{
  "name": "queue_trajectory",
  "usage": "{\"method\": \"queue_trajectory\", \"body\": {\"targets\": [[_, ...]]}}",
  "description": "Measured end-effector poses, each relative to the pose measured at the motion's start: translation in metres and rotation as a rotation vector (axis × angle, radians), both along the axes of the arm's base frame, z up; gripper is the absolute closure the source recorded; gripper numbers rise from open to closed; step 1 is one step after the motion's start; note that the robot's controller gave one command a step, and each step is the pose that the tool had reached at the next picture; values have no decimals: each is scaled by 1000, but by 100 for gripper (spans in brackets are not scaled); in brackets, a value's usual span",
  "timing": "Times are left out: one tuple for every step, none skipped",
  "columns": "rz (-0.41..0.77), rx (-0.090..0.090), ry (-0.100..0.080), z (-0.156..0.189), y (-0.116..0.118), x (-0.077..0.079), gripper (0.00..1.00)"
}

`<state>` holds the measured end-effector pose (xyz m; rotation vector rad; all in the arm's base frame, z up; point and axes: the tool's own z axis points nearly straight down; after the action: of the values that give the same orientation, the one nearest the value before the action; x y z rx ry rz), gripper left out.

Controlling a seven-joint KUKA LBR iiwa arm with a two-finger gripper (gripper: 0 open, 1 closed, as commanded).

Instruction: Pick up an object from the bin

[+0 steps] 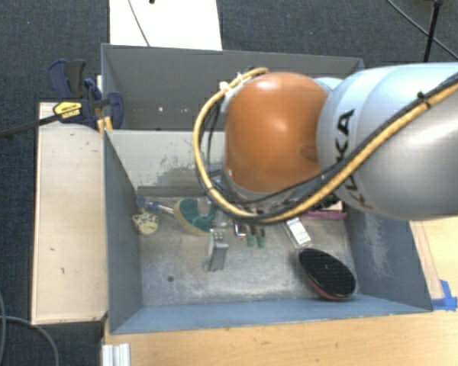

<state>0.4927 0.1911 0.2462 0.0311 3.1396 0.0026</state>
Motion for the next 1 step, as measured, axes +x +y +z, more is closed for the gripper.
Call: {"method": "queue_trajectory", "body": {"targets": [[-321, 1, -2, -5, 24, 38, 0]]}}
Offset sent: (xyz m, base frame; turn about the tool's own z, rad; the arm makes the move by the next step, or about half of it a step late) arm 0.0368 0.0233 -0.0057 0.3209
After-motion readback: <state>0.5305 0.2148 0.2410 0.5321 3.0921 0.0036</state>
